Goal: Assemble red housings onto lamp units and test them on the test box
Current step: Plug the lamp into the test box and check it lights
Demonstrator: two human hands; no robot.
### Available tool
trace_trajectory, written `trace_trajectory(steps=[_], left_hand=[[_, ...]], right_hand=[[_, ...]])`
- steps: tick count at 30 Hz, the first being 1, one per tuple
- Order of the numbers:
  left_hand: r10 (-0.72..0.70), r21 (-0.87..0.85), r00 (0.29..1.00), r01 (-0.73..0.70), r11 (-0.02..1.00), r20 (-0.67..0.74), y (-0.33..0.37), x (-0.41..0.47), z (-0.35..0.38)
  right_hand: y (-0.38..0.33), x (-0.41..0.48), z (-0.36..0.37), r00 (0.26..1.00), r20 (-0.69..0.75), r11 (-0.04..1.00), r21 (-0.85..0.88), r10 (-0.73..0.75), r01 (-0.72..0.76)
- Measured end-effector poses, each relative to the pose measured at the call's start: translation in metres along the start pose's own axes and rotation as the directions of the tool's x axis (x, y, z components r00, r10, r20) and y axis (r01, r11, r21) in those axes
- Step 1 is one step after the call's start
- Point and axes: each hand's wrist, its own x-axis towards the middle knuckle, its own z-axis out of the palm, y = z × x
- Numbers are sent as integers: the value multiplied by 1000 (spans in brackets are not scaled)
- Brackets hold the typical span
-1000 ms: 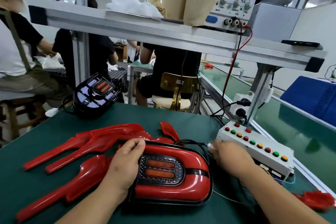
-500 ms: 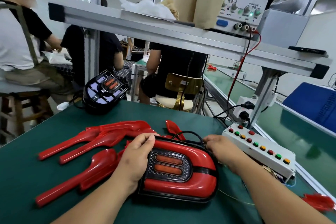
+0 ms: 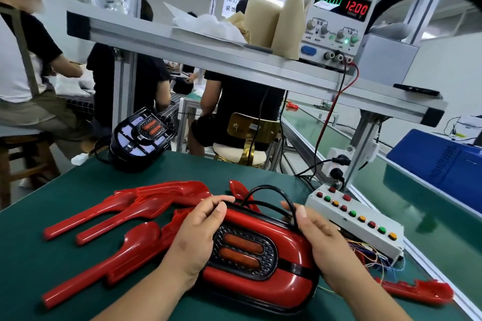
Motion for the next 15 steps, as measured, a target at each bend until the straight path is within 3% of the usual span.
trace_trajectory(steps=[2,5,10,15], left_hand=[[-11,-15,1000,11,1000,17,2,-2,2],[-21,-22,999,22,1000,38,5,-3,2],[-60,-67,998,62,996,31,8,-1,-2],[-91,-99,994,97,990,58,13,-1,-4]], right_hand=[[-2,-7,-3,996,84,993,-111,-15,25],[-7,-10,-6,991,132,991,-135,23,-5],[-12,-12,-5,983,179,997,-77,29,-16],[-4,-12,3,996,83,997,65,37,-43]])
